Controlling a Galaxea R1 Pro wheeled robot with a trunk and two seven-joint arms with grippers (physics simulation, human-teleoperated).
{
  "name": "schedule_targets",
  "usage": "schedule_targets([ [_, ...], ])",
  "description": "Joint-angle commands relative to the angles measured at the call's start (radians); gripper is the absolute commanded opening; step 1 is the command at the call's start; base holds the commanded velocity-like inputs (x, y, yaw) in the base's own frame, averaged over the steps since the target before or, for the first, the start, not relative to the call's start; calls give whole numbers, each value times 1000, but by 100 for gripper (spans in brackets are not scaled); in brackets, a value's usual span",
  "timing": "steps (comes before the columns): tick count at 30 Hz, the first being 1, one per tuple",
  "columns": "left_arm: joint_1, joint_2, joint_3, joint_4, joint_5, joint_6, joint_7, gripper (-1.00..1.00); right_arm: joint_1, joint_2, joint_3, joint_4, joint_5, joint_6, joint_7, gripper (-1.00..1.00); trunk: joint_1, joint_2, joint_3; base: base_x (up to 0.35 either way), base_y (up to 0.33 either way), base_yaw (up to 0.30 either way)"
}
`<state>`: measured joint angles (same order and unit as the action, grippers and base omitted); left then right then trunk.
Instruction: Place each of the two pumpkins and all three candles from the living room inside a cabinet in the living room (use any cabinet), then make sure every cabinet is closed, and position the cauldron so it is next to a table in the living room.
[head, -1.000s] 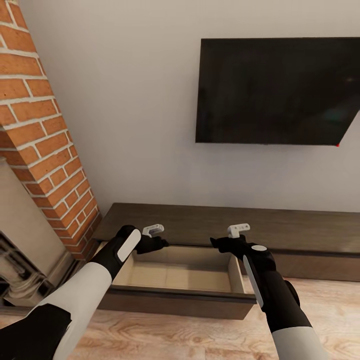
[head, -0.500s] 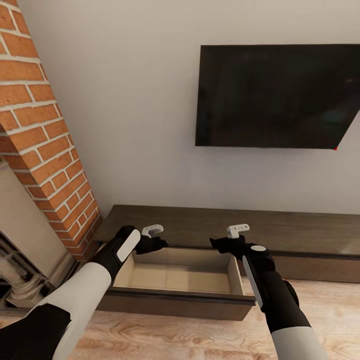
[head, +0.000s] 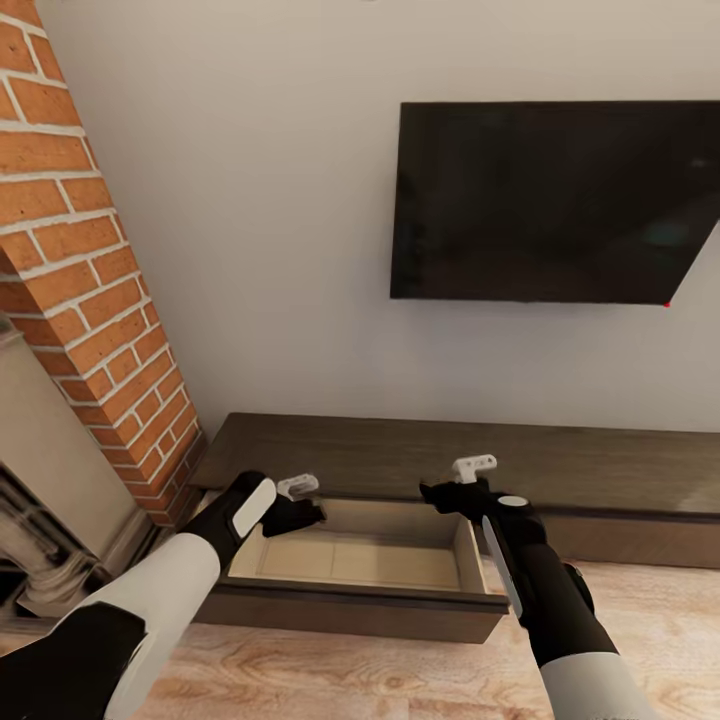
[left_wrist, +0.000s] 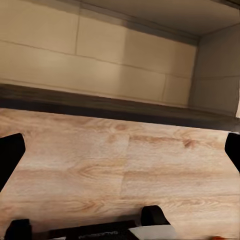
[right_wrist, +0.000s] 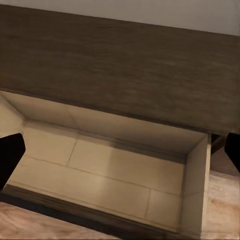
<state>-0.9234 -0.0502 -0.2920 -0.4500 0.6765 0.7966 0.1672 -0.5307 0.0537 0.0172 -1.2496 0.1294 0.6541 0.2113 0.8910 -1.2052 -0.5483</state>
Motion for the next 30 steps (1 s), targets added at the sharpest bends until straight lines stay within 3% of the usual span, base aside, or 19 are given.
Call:
schedule_targets([
  [1, 0, 1, 0, 12, 0, -4, 1, 100, 0, 1, 0, 23, 1, -1, -3, 100, -4, 7, 3, 0, 0, 0],
  [4, 2, 7, -1, 55, 0, -9, 4, 100, 0, -5, 1, 104, 1, -6, -6, 100, -15, 28, 13, 0, 0, 0],
  [7, 8, 23, -2, 224, -2, -49, 2, 100, 0, -21, 1, 217, 3, -11, -7, 100, -27, 49, 22, 0, 0, 0],
  [8, 9, 29, -2, 312, -2, -119, 0, 100, 0, -32, 1, 292, 5, -26, -7, 100, -31, 56, 25, 0, 0, 0],
  [12, 18, 35, -4, 459, -2, -300, -1, 100, 0, -52, 1, 439, 5, -125, -8, 100, -46, 84, 38, 0, 0, 0],
  [15, 55, 35, -4, 492, -4, -346, -1, 100, 0, -70, 0, 504, 2, -165, -14, 100, -58, 105, 47, 0, 0, 0],
  [21, 107, 38, -5, 504, -4, -369, -2, 100, 0, -127, 0, 568, -2, -179, -20, 100, -81, 147, 66, 0, 0, 0],
  [30, 201, 33, -7, 505, -6, -375, -1, 100, 0, -130, 1, 759, 2, -187, -25, 100, -115, 210, 94, 0, 0, 0],
])
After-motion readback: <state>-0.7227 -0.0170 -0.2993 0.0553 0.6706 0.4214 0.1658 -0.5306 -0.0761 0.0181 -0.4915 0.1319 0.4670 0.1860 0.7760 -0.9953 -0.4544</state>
